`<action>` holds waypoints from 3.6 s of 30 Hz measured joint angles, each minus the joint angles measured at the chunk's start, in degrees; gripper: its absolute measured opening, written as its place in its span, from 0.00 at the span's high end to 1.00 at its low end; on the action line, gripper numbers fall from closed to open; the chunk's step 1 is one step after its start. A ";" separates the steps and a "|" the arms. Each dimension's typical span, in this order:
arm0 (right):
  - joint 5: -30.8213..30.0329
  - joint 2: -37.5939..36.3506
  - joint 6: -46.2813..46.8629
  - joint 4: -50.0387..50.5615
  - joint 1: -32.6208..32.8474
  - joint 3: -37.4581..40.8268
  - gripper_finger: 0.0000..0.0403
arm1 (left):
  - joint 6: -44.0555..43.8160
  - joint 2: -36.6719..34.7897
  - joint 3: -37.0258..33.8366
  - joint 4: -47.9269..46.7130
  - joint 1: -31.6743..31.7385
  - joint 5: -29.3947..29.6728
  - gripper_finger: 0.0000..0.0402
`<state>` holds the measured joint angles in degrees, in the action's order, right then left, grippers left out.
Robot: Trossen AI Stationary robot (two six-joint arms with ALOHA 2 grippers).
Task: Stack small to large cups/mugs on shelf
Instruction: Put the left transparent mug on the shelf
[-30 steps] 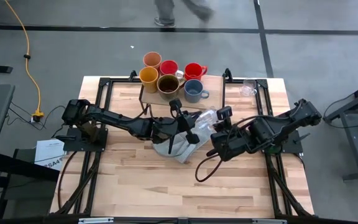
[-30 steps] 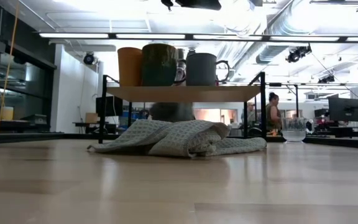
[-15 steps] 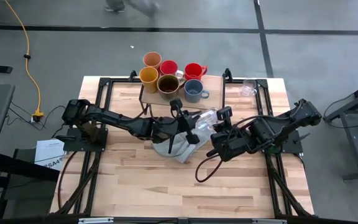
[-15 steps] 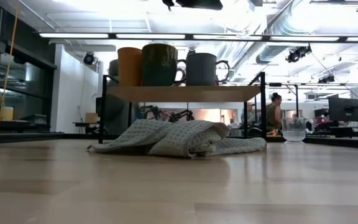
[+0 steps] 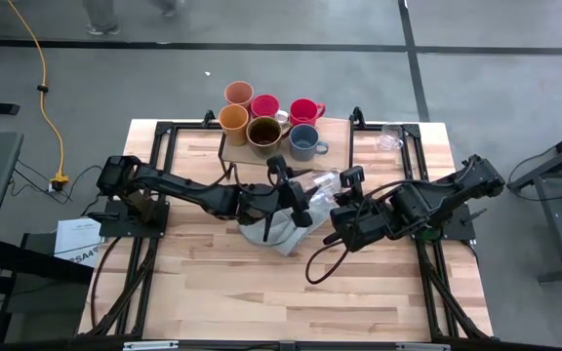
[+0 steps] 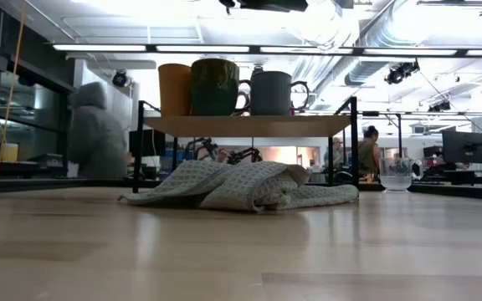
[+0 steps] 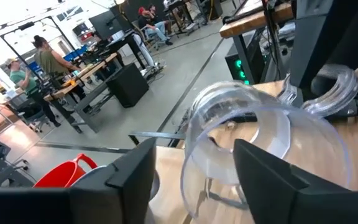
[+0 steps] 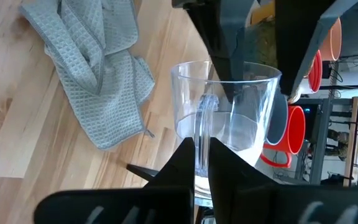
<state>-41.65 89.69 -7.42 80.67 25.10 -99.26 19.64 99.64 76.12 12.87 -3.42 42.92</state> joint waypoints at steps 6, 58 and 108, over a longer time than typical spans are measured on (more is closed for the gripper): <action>0.00 0.00 -0.03 0.06 0.00 0.00 1.00 | -0.71 -1.30 0.00 -2.59 0.00 -0.15 0.42; -5.05 -56.52 13.89 -63.81 -1.19 56.69 1.00 | -42.36 -41.73 -3.67 -45.98 -19.08 -1.01 0.44; 34.70 -29.90 15.07 -98.53 -56.65 68.96 1.00 | -42.42 -41.73 -3.65 -44.29 -19.08 -0.22 0.44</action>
<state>-6.95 59.79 7.65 -17.86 -31.55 -30.30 -22.79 57.91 72.47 -31.42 -22.50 42.70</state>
